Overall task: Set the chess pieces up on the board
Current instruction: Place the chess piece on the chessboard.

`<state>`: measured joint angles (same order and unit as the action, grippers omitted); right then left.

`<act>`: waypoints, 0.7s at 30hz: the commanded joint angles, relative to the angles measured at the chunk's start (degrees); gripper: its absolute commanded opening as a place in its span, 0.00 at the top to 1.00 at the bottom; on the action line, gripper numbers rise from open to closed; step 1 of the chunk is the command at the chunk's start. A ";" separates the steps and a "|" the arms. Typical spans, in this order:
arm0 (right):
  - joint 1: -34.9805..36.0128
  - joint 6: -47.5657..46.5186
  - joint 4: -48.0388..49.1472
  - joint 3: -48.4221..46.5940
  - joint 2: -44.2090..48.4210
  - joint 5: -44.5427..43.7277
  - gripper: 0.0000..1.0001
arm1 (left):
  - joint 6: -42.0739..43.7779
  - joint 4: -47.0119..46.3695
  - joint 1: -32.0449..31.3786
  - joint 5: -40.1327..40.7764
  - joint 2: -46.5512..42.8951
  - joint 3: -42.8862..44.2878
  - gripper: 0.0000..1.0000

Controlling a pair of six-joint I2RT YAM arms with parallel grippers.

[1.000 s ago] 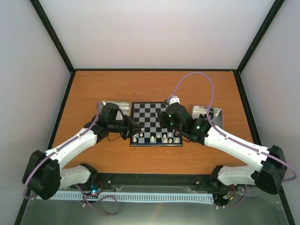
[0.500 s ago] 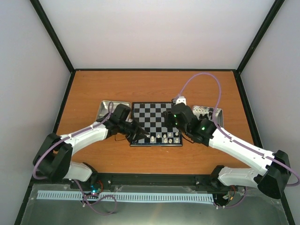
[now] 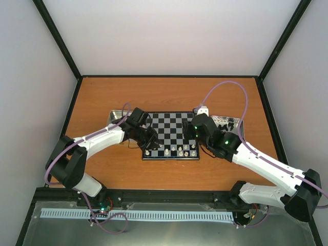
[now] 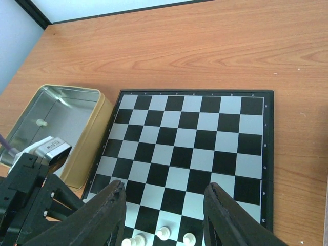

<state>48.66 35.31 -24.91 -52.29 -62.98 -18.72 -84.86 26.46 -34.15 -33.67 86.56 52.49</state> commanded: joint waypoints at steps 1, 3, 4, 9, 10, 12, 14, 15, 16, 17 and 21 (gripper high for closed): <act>-0.50 1.01 -0.33 1.15 1.35 -1.85 0.57 | 2.25 5.50 -0.37 1.52 0.20 1.56 0.96; -0.60 1.23 -0.14 1.46 1.60 -1.76 0.57 | 2.42 5.65 -0.38 1.69 0.74 1.60 0.96; -0.59 1.27 -0.14 1.57 1.66 -1.76 0.57 | 2.61 6.06 -0.39 1.76 1.14 1.75 0.96; -0.68 1.58 -0.22 2.14 2.33 -1.83 0.57 | 4.47 7.52 -0.38 2.51 3.88 3.76 0.96; -0.74 1.62 -0.21 2.34 2.53 -1.96 0.57 | 4.56 7.55 -0.37 2.89 4.14 4.04 0.96; -0.83 1.75 -0.12 2.54 2.77 -2.02 0.57 | 5.19 7.65 -0.39 3.53 4.91 4.91 0.96; -0.92 1.89 -0.14 2.68 3.00 -2.00 0.57 | 5.88 8.27 -0.39 3.85 5.85 5.98 0.96; -0.94 1.95 -0.12 2.72 3.06 -2.05 0.57 | 6.07 8.48 -0.38 4.02 6.20 6.30 0.96; -0.94 1.93 -0.07 2.84 3.16 -2.04 0.57 | 6.06 8.62 -0.39 4.06 6.57 6.45 0.96; -0.98 1.81 -0.13 2.81 3.21 -2.10 0.57 | 6.03 8.39 -0.39 3.83 6.98 6.62 0.96; -1.19 1.54 -0.39 2.96 3.66 -2.56 0.57 | 6.35 8.97 -0.56 4.02 8.75 8.09 0.96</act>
<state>48.01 36.32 -25.08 -49.93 -60.84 -19.16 -79.94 33.56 -34.15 -30.30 93.54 57.67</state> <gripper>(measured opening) 0.434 0.107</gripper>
